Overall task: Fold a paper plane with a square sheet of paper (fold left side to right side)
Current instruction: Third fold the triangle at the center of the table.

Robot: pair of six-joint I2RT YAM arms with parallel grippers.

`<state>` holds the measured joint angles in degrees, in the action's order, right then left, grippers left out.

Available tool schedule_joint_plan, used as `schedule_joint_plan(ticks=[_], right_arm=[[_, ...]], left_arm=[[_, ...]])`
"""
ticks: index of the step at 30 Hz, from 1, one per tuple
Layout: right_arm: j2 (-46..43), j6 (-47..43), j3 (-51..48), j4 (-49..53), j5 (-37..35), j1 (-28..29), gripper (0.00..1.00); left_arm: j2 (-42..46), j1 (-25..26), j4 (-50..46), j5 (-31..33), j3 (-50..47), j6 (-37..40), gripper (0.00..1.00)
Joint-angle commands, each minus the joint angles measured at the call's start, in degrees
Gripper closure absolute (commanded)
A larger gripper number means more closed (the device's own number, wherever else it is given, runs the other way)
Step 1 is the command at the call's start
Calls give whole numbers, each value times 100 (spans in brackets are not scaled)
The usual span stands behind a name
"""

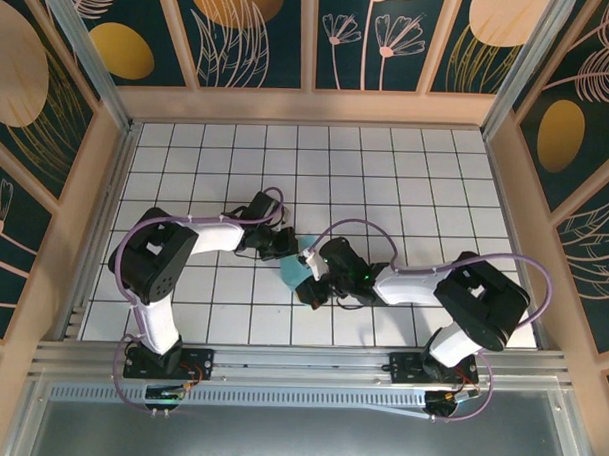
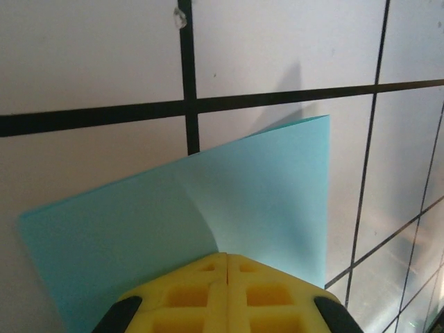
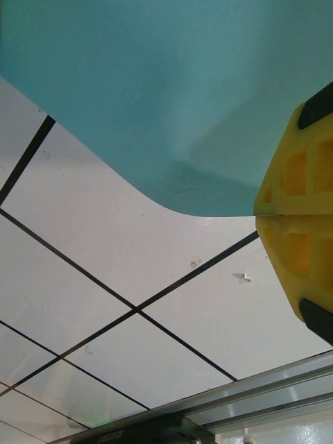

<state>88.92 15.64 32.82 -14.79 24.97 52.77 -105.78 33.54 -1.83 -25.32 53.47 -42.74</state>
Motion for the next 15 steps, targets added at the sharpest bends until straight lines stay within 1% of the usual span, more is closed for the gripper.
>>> schedule_joint_plan(ticks=[1,6,15], right_arm=[[87,97,189,-23,156,-98,100],[98,115,268,174,129,-229,100],[263,17,567,819,-191,-525,100]], left_arm=[[-196,31,-142,66,92,196,95],[-338,44,-217,197,86,281,97],[-458,75,-213,252,111,301,98]])
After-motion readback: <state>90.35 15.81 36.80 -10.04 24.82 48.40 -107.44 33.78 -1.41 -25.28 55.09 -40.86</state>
